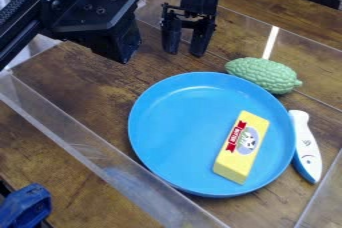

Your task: Remove the green object from inside the blue tray and put it on the table

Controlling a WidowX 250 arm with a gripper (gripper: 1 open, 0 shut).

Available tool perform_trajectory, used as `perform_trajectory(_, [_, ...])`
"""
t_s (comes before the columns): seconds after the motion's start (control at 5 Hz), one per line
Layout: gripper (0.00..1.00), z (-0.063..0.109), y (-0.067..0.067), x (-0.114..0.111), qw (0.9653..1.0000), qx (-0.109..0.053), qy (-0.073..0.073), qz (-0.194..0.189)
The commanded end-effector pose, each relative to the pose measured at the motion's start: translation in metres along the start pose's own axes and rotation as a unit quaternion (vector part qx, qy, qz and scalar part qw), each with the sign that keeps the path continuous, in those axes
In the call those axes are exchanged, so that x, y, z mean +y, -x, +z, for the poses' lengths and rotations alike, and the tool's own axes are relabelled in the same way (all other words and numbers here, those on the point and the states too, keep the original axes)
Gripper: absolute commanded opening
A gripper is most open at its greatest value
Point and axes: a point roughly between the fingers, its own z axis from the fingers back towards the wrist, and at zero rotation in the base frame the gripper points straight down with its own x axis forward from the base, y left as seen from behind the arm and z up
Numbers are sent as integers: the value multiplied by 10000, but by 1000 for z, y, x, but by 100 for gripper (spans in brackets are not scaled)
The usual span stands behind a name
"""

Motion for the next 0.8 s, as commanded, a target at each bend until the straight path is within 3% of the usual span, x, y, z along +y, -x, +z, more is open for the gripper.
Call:
perform_trajectory(0.0, [0, -20, 11, 13, 9956, -483, 417, 691])
perform_trajectory(0.2, [100, -23, 4, 14, 9969, -398, 543, 415])
perform_trajectory(0.6, [100, -24, -10, 13, 9968, -234, 756, -89])
